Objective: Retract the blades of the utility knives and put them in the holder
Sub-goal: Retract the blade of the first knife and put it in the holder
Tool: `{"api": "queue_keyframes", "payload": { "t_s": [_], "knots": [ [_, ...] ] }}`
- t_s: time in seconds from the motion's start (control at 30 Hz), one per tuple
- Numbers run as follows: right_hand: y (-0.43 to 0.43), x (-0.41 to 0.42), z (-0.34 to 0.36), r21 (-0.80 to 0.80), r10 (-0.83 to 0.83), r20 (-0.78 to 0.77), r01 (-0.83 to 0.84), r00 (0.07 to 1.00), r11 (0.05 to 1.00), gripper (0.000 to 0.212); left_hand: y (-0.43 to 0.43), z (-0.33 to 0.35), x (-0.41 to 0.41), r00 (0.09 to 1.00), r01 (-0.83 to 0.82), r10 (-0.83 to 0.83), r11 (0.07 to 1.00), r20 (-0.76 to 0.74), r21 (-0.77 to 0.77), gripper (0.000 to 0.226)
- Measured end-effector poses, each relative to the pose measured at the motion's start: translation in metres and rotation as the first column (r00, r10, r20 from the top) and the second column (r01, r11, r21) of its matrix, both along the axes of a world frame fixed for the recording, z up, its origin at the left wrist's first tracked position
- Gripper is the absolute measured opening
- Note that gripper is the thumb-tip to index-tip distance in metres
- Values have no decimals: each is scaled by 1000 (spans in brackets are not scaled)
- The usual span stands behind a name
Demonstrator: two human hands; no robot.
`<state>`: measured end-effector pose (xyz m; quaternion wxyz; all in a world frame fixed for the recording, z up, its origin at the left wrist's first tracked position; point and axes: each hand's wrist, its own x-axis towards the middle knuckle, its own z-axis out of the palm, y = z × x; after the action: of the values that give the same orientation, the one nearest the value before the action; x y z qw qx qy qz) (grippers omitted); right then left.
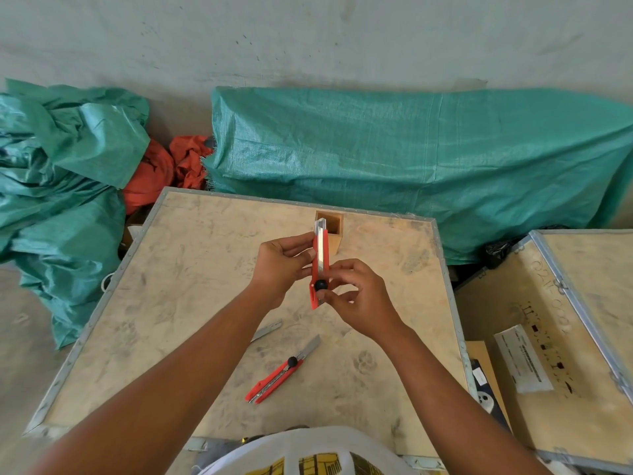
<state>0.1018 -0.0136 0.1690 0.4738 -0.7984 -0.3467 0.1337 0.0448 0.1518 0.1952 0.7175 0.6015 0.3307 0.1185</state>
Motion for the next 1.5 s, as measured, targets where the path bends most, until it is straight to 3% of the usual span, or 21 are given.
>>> {"api": "queue_keyframes", "payload": {
  "t_s": [0.17, 0.37, 0.6, 0.83, 1.17, 1.37, 1.5],
  "knots": [
    [3, 1, -5, 17, -65, 1, 65, 998, 998, 26, -4, -1, 4, 1000, 11, -10, 999, 8, -32, 33],
    [-1, 8, -7, 29, -14, -32, 15, 999, 999, 33, -3, -2, 7, 1000, -3, 4, 1000, 21, -29, 34],
    [6, 11, -11, 71, -111, -19, 112, 994, 991, 27, -2, -4, 18, 1000, 19, -19, 999, 10, -45, 33],
    [10, 39, -14, 103, -119, -208, 143, 971, 984, 25, 6, -2, 31, 996, 75, -71, 994, 46, -82, 31],
    [45, 109, 2, 166, -155, -248, 199, 956, 966, 29, 48, 14, 94, 970, 190, -196, 980, 145, 55, 35],
    [69, 168, -13, 146, -235, -229, 272, 945, 951, 30, 95, -10, 141, 985, 170, -173, 955, -11, 245, 34],
    [86, 203, -45, 86, -331, -101, 340, 938, 937, 33, 109, -42, 158, 932, 352, -275, 844, -238, 405, 59]
  ]
}}
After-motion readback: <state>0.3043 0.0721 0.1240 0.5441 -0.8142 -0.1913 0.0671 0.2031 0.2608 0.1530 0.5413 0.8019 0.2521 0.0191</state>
